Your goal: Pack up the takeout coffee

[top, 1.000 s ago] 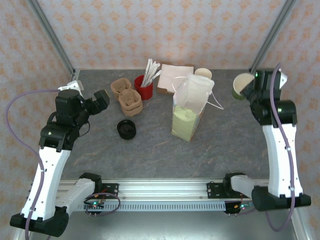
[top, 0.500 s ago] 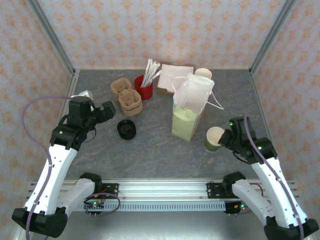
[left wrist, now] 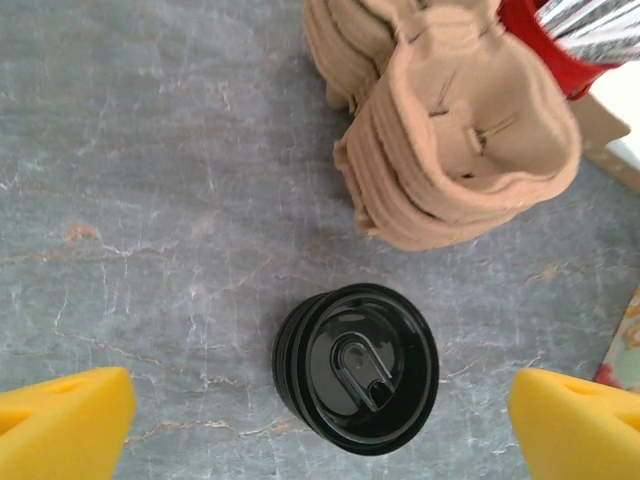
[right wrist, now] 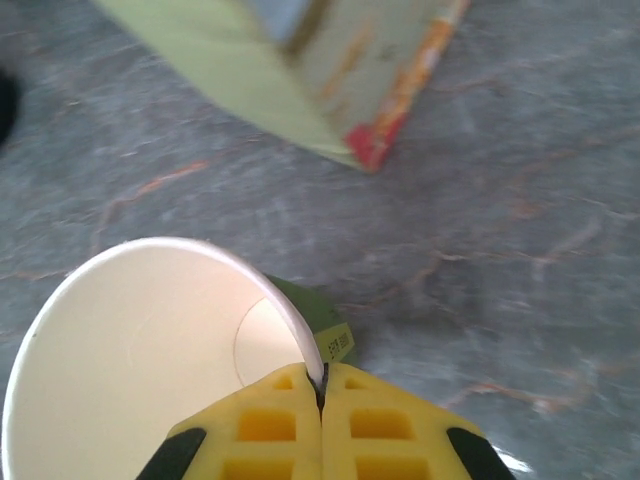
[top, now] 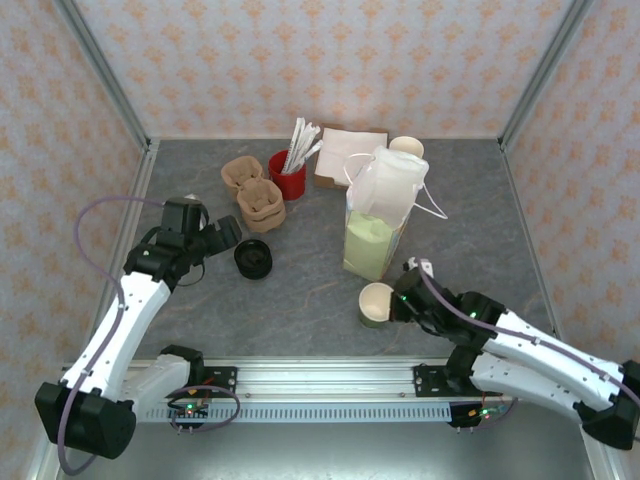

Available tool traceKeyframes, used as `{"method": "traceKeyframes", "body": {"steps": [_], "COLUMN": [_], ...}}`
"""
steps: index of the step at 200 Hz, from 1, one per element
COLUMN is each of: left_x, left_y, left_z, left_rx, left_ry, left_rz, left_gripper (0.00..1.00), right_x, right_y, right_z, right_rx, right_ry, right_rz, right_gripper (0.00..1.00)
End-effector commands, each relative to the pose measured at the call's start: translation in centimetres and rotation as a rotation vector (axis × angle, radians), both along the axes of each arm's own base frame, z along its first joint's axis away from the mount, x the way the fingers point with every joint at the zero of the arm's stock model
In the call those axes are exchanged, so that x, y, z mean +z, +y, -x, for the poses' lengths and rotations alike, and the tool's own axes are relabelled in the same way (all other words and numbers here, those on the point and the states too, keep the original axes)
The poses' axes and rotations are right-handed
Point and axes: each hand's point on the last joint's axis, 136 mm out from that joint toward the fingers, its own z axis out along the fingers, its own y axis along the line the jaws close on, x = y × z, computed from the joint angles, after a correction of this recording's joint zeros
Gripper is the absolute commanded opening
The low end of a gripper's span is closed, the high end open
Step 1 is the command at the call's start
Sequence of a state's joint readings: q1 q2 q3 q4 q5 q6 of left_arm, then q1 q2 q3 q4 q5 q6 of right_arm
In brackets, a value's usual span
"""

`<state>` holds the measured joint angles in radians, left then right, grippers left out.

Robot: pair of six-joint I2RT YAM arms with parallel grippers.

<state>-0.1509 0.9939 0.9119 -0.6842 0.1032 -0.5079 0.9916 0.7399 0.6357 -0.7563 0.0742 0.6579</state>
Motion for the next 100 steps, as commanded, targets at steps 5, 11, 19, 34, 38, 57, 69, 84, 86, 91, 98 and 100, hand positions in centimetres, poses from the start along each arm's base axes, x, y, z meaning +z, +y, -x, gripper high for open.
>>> {"method": "traceKeyframes", "body": {"steps": [5, 11, 19, 34, 38, 57, 69, 84, 86, 91, 98, 100], "left_x": [-2.4, -2.9, -3.6, -4.6, -4.7, -5.4, -5.7, -6.1, -6.2, -6.3, -6.4, -6.4], "left_y": [-0.7, -0.8, -0.9, -1.1, -1.1, -1.4, -1.6, -1.8, -1.8, -2.0, -2.0, -2.0], "left_z": [0.7, 0.9, 1.1, 1.4, 1.4, 1.6, 1.6, 1.7, 1.7, 1.7, 1.8, 1.8], "left_rx": [-0.013, -0.017, -0.021, -0.028, -0.029, -0.041, -0.049, -0.056, -0.056, -0.059, -0.060, -0.061], "left_ry": [0.081, 0.099, 0.124, 0.166, 0.174, 0.201, 0.208, 0.214, 0.215, 0.216, 0.220, 0.220], "left_rz": [0.023, 0.025, 0.023, 0.022, 0.021, 0.025, 0.030, 0.036, 0.036, 0.038, 0.038, 0.039], "left_gripper": [0.94, 0.94, 0.93, 0.91, 0.91, 0.88, 0.87, 0.86, 0.85, 0.85, 0.84, 0.84], "right_x": [2.1, 2.2, 2.5, 2.8, 2.9, 3.0, 2.9, 2.8, 3.0, 3.4, 3.0, 3.2], "right_y": [3.1, 3.8, 4.8, 6.6, 7.2, 9.6, 11.2, 13.0, 13.3, 13.7, 13.9, 13.9], "right_z": [-0.9, -0.8, -0.7, -0.7, -0.7, -1.1, -1.3, -1.7, -1.7, -2.0, -2.5, -2.6], "right_rx": [-0.004, 0.013, 0.029, 0.050, 0.058, 0.064, 0.075, 0.088, 0.090, 0.089, 0.072, 0.067], "right_ry": [-0.140, -0.152, -0.165, -0.171, -0.170, -0.156, -0.146, -0.138, -0.141, -0.151, -0.154, -0.158], "right_rz": [-0.075, -0.077, -0.081, -0.083, -0.083, -0.093, -0.103, -0.118, -0.121, -0.121, -0.081, -0.077], "right_gripper": [0.00, 0.00, 0.00, 0.00, 0.00, 0.00, 0.00, 0.00, 0.00, 0.00, 0.00, 0.00]}}
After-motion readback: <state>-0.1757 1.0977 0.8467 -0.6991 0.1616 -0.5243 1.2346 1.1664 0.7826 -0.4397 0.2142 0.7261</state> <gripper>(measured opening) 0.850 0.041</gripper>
